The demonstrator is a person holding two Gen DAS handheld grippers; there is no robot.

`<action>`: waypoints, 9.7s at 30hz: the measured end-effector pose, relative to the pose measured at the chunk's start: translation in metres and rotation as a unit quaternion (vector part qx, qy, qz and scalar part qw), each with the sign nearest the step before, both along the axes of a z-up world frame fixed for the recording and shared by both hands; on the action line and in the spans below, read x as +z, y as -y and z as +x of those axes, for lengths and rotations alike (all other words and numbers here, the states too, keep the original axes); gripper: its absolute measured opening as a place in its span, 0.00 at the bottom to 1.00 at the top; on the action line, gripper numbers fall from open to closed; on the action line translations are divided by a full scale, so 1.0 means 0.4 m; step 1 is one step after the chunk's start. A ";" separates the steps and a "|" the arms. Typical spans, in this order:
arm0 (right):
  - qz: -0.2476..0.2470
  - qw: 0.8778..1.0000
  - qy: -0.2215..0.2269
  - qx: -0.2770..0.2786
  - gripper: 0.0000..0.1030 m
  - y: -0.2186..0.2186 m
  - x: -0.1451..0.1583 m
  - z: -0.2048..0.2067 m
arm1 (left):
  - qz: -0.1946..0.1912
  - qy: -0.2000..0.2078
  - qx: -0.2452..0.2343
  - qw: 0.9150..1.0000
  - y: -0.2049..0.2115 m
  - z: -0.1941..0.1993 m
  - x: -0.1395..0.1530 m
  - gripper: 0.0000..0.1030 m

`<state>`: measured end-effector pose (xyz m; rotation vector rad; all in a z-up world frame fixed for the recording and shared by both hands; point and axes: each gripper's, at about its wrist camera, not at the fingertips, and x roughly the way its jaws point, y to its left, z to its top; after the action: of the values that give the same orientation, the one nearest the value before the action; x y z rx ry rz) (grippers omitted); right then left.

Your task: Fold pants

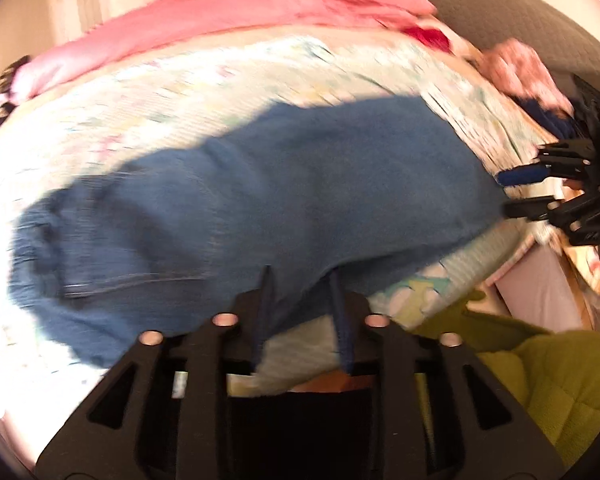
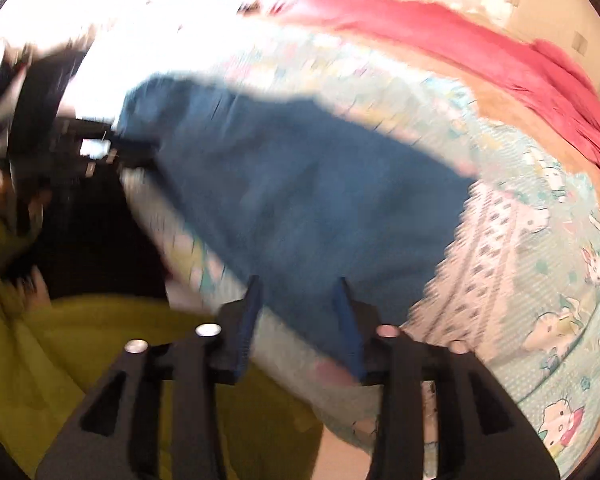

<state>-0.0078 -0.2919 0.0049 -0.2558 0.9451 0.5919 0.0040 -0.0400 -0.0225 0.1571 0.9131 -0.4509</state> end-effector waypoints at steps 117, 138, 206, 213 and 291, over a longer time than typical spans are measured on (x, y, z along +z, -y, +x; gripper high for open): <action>0.020 0.973 -0.022 -0.229 0.34 0.241 -0.117 0.395 | 0.048 -0.019 0.162 0.986 -0.086 0.222 -0.074 0.66; -0.014 0.989 -0.014 -0.149 0.64 0.066 -0.030 0.085 | 0.091 0.002 0.168 0.982 -0.093 0.147 -0.032 0.83; -0.020 0.976 -0.067 -0.206 0.80 0.045 -0.130 0.039 | 0.056 -0.040 0.070 0.995 0.012 0.090 -0.095 0.87; 0.041 0.975 -0.024 -0.217 0.80 0.081 -0.034 0.002 | 0.047 -0.020 0.070 0.996 0.021 0.071 -0.047 0.87; 0.193 0.939 -0.065 -0.276 0.72 0.260 -0.136 0.020 | 0.090 -0.042 -0.185 0.978 0.661 0.479 -0.079 0.91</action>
<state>0.0002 -0.3958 -0.0494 0.3990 0.9531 0.2638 0.1956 -0.3045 -0.0540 0.4822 1.0123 -0.7233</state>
